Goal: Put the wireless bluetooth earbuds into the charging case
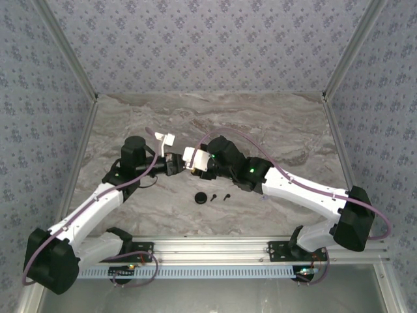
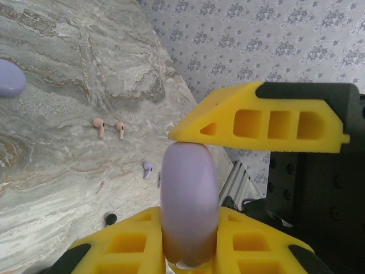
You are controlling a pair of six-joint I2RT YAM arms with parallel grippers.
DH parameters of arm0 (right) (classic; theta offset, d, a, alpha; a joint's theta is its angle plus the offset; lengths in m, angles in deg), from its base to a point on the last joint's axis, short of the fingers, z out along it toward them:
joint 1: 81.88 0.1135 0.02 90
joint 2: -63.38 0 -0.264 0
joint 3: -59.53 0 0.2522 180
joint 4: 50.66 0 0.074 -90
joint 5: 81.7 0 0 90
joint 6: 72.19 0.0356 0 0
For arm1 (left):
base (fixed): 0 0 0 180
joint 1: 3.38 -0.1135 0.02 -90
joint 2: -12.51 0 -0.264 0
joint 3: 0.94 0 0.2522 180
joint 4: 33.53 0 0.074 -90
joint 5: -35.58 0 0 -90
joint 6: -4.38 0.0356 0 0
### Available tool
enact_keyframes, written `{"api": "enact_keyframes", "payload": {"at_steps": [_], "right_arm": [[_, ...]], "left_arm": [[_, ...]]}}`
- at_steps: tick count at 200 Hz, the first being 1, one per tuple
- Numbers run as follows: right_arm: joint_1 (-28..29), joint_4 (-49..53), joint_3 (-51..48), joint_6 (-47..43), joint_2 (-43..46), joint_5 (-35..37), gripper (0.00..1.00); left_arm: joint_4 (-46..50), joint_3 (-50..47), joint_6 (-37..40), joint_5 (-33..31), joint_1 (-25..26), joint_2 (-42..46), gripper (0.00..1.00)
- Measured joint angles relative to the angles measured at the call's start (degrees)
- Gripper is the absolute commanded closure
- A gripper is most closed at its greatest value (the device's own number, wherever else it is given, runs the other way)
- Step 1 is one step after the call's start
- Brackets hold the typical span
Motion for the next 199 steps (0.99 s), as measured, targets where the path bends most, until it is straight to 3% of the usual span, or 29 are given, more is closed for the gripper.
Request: {"api": "enact_keyframes", "payload": {"at_steps": [37,56,110,151,199], "right_arm": [[-1.99,3.23,-0.57,3.45,2.71,-3.21,0.09],[-3.69,3.8,-2.62,6.69,7.91,-6.12,0.04],[-14.53,-2.34,-9.9,20.87,21.84,-20.68,0.05],[-16.15,-7.85,-9.99,28.26,20.72,-26.84,0.09],[-16.15,-9.01,-8.59,30.18,17.14,-28.04,0.13]], "left_arm": [[-0.35,0.04,3.13,-1.55,0.48,0.44,0.96],[-2.32,-0.02,5.95,-3.56,0.72,1.29,0.98],[-12.09,-2.43,18.71,-8.61,5.42,5.16,1.0],[-15.15,-2.43,26.25,-9.66,7.69,5.53,1.0],[-15.93,-1.66,29.33,-9.9,8.57,4.72,1.0]]}}
